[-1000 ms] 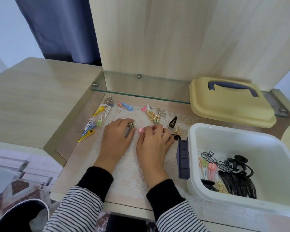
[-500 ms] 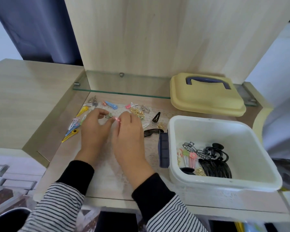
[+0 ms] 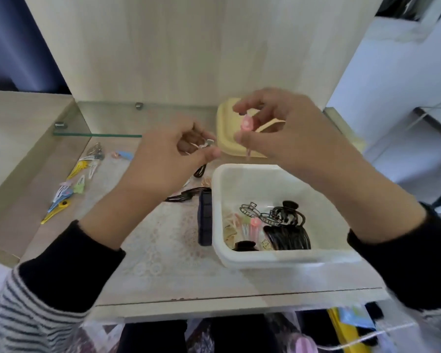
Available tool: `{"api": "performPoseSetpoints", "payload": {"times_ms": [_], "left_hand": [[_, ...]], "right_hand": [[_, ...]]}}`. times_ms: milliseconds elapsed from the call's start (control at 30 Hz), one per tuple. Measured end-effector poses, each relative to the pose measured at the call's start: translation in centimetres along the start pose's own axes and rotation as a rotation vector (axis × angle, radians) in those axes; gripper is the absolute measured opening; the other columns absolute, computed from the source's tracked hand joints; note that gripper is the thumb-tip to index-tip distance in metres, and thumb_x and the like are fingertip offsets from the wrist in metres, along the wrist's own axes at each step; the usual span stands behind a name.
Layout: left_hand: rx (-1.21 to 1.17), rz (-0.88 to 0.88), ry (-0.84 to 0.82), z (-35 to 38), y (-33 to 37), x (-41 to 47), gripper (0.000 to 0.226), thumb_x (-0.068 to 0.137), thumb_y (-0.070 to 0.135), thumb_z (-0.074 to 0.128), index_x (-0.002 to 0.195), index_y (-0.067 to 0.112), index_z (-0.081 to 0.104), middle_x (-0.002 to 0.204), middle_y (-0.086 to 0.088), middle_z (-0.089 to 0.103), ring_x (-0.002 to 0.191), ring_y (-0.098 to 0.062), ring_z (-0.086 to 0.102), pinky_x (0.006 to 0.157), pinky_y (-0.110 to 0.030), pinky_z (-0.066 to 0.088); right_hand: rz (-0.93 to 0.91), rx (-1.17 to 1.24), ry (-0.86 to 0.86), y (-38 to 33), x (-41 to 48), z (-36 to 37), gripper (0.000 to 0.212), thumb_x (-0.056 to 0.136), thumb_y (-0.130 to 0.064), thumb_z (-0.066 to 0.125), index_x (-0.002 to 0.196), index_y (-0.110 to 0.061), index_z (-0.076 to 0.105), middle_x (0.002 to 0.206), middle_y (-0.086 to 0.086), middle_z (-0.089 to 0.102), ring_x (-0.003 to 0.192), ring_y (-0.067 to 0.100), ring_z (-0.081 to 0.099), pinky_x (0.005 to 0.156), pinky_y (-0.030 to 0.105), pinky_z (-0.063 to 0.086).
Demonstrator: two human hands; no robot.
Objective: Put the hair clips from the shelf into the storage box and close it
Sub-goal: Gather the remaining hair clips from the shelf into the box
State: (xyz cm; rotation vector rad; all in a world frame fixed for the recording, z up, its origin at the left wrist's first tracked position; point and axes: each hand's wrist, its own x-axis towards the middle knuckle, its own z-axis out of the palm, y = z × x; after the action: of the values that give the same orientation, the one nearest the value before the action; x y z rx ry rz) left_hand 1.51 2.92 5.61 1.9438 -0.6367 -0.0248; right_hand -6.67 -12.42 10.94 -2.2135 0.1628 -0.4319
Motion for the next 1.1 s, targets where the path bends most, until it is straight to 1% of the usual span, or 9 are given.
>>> {"api": "performPoseSetpoints", "payload": {"times_ms": [133,267,367,467,633,767,933,1000,1100], "left_hand": [[0.110,-0.032,-0.203,2.4,1.7,-0.1,0.014,0.075,0.028,0.079,0.084,0.028,0.068,0.087,0.008,0.067,0.074,-0.012,0.064,0.068,-0.021,0.048],[0.226,-0.042,-0.346,4.3,2.2,0.3,0.010,0.078,0.026,0.077,0.083,0.028,0.068,0.083,0.009,0.066,0.074,-0.012,0.063,0.065,-0.020,0.046],[0.353,-0.037,-0.457,5.7,2.2,0.9,0.008,0.083,0.025,0.073,0.082,0.027,0.066,0.087,0.014,0.060,0.076,-0.001,0.060,0.065,-0.016,0.043],[0.502,0.000,-0.564,6.8,1.6,1.5,0.012,0.085,0.023,0.070,0.082,0.031,0.062,0.095,0.012,0.057,0.078,0.001,0.054,0.064,-0.015,0.039],[0.696,0.014,-0.608,7.9,1.5,2.3,0.003,0.088,0.021,0.066,0.091,0.022,0.064,0.094,0.006,0.060,0.085,-0.011,0.058,0.070,-0.024,0.042],[0.907,0.024,-0.658,8.2,1.5,2.2,0.010,0.091,0.011,0.060,0.095,0.019,0.063,0.094,0.006,0.065,0.087,-0.013,0.059,0.069,-0.026,0.042],[1.123,0.118,-0.695,9.5,1.9,0.9,0.024,0.088,-0.001,0.049,0.103,0.016,0.057,0.106,0.003,0.060,0.103,-0.021,0.060,0.071,-0.027,0.045],[1.021,0.067,-0.664,9.6,1.4,0.7,0.021,0.091,0.002,0.043,0.082,0.020,0.053,0.083,0.005,0.053,0.086,-0.020,0.060,0.058,-0.019,0.036],[0.903,-0.013,-0.666,9.6,0.9,0.7,0.034,0.090,0.003,0.039,0.062,0.021,0.038,0.062,0.007,0.040,0.052,-0.008,0.040,0.041,-0.018,0.028]], "right_hand": [[0.097,-0.095,-0.194,3.0,-0.2,-2.8,0.006,0.079,-0.013,0.071,0.080,-0.018,0.072,0.068,-0.002,0.068,0.060,0.011,0.060,0.064,0.028,0.052],[0.247,-0.125,-0.362,5.9,-0.6,-3.3,0.011,0.079,-0.008,0.067,0.084,-0.016,0.073,0.077,0.002,0.071,0.063,0.008,0.062,0.067,0.019,0.052],[0.318,-0.188,-0.459,8.1,-0.8,-2.9,0.013,0.077,-0.012,0.069,0.086,-0.020,0.073,0.081,0.004,0.072,0.065,0.010,0.066,0.076,0.030,0.056],[0.327,-0.247,-0.524,9.8,-0.9,-2.0,0.014,0.077,-0.017,0.072,0.090,-0.020,0.067,0.084,0.000,0.068,0.061,0.009,0.059,0.069,0.030,0.054],[0.317,-0.224,-0.604,11.6,-0.8,-0.9,0.010,0.081,-0.013,0.070,0.089,-0.012,0.064,0.070,-0.002,0.065,0.055,0.010,0.057,0.055,0.020,0.046],[0.304,-0.202,-0.655,12.3,-0.5,-0.1,0.009,0.085,-0.009,0.064,0.091,-0.014,0.069,0.079,0.010,0.071,0.058,0.014,0.061,0.068,0.036,0.057],[0.292,-0.230,-0.683,12.3,-0.4,0.5,0.010,0.083,-0.008,0.067,0.092,-0.012,0.069,0.079,0.005,0.069,0.053,0.010,0.057,0.061,0.026,0.051],[0.290,-0.217,-0.677,12.1,-0.3,0.6,0.009,0.082,-0.005,0.068,0.088,-0.012,0.069,0.075,-0.001,0.065,0.054,0.008,0.056,0.061,0.026,0.052],[0.299,-0.208,-0.677,11.9,-0.1,0.8,0.016,0.082,-0.002,0.067,0.077,-0.017,0.067,0.058,-0.012,0.059,0.046,0.000,0.053,0.048,0.014,0.043]]}}
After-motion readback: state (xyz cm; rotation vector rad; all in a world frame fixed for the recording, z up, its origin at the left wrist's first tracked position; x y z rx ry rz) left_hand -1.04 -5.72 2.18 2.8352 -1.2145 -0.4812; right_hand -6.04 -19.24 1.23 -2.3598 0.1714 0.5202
